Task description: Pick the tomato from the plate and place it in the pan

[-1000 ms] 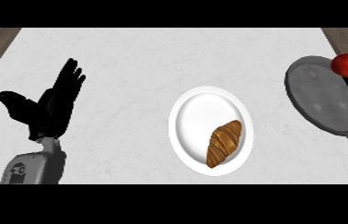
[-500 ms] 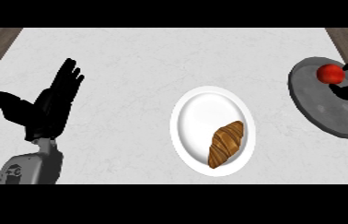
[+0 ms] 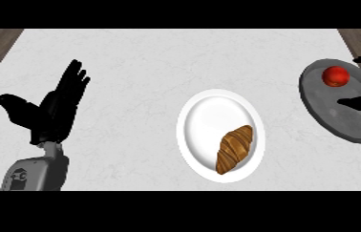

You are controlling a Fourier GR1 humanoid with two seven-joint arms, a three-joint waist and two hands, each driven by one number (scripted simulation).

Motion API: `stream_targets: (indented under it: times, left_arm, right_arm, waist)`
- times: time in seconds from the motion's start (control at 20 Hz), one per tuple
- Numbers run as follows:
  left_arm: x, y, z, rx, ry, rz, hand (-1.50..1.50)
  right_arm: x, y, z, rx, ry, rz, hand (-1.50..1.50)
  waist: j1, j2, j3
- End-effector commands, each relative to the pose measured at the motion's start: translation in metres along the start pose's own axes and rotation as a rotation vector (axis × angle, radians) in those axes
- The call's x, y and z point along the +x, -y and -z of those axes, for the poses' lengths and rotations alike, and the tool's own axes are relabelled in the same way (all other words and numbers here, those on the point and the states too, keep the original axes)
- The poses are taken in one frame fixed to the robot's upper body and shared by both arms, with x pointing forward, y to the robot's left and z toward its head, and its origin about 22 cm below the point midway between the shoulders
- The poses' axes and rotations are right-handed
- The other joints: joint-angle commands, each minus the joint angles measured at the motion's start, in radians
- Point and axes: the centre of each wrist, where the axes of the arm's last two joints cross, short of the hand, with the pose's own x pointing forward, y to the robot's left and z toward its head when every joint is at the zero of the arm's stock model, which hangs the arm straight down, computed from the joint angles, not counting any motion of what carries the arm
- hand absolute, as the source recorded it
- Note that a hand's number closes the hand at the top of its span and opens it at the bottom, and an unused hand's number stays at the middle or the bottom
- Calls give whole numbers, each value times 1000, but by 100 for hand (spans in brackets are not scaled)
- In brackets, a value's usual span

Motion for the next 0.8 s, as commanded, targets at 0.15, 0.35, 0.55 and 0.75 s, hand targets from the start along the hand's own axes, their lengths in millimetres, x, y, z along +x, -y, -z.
stream_targets:
  times: [0.15, 0.35, 0.55, 0.75]
  left_arm:
    - [-6, -6, 1, 13, -10, -12, 0]
    - [0, -8, 7, 19, -6, -8, 0]
    - [-8, 4, 1, 26, -3, 5, 0]
    - [-10, 8, 2, 26, -20, -4, 0]
  right_arm:
    - [-11, 34, 1, -135, 43, 326, -150]
    - [-41, 57, -16, -172, 31, 533, -150]
    - [-89, 98, -56, -159, 53, 645, -150]
    - [-122, 125, -94, -129, 115, 757, -150]
  waist:
    - [-14, -5, -1]
    - [-23, -6, -1]
    - [-31, -6, 0]
    - [-35, -4, 1]
